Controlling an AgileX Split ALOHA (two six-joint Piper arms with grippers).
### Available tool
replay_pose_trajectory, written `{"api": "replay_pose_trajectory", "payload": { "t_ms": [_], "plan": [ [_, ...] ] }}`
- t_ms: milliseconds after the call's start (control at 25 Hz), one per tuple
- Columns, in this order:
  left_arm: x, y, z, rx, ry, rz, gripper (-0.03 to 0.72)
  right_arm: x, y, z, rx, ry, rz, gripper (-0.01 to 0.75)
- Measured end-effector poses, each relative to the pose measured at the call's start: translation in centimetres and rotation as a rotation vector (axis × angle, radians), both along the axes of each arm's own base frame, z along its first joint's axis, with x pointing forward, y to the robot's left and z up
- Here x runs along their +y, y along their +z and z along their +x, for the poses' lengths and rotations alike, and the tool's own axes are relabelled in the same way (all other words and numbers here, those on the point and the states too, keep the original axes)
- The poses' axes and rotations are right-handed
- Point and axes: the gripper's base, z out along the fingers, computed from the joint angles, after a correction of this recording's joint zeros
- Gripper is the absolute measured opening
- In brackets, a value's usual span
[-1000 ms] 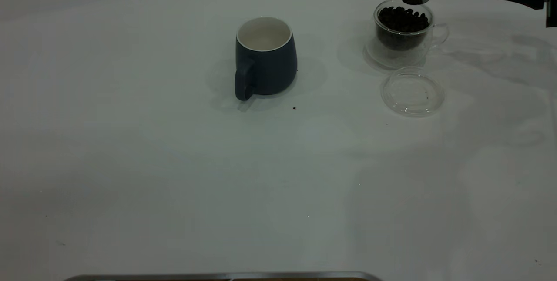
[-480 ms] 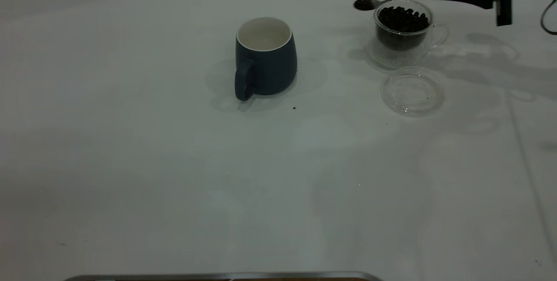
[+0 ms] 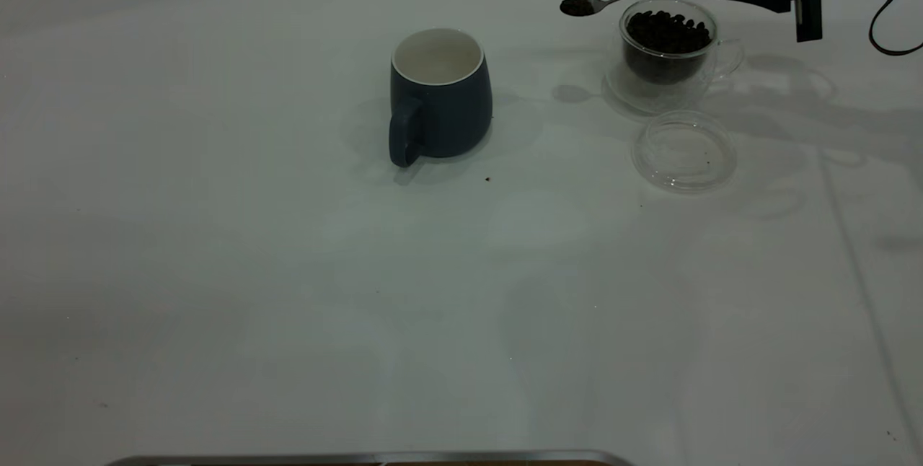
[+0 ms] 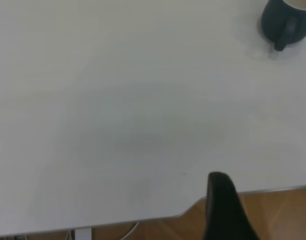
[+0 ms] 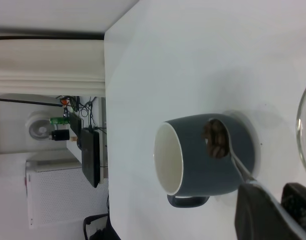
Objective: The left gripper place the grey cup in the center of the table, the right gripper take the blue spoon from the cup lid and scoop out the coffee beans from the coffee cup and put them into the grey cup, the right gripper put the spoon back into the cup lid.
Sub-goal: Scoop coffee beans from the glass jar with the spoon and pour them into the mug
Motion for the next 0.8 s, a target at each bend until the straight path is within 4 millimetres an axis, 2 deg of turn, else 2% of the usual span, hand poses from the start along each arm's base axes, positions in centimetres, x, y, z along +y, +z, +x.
{"api": "replay_pose_trajectory", "payload": {
  "t_ms": [200, 360, 800],
  "plan": [
    [0.0, 0.0, 0.0, 0.0, 0.0, 0.0, 0.475, 0.0, 1.2, 0.2, -0.025, 0.004, -0.008, 0.101],
    [0.0, 0.0, 0.0, 0.0, 0.0, 0.0, 0.475, 0.7, 2.1, 0.3, -0.044, 0.023, -0.012, 0.101],
    [0.0, 0.0, 0.0, 0.0, 0.0, 0.0, 0.475, 6.3, 2.2, -0.1, -0.039, 0.129, 0.005, 0.101]
  ]
}}
